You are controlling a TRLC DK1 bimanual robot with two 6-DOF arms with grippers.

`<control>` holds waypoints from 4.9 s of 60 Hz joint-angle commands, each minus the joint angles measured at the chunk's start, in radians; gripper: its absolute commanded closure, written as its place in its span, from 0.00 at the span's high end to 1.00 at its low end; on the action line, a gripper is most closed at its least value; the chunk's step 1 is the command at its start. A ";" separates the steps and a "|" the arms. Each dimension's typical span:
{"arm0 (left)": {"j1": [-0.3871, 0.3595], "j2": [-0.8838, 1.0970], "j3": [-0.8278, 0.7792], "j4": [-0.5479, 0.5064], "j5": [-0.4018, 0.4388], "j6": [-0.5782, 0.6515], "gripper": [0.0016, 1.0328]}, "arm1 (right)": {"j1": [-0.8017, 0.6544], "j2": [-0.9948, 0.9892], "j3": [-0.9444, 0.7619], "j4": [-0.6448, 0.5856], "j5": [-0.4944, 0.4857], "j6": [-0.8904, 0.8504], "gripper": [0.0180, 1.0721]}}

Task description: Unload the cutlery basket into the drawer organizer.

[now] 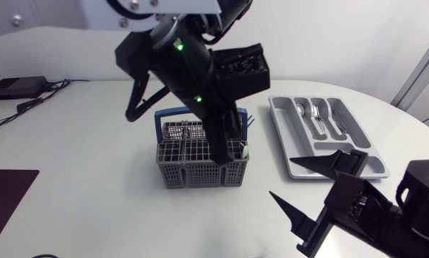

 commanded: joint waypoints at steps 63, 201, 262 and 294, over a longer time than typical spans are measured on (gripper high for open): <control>0.014 -0.250 -0.561 0.127 0.025 0.352 0.86 | 0.116 0.523 0.192 -0.485 -0.358 -0.266 0.81; 0.102 -0.213 -0.832 0.233 0.114 0.452 0.86 | -0.051 1.069 0.310 -0.149 -0.203 -0.404 0.32; -0.038 0.287 -0.552 0.233 0.343 0.677 0.18 | 0.017 0.535 0.077 -0.286 -0.239 -0.183 0.47; -0.093 0.426 -0.348 0.216 0.530 0.602 0.18 | -0.036 0.347 -0.004 -0.355 -0.240 -0.187 0.47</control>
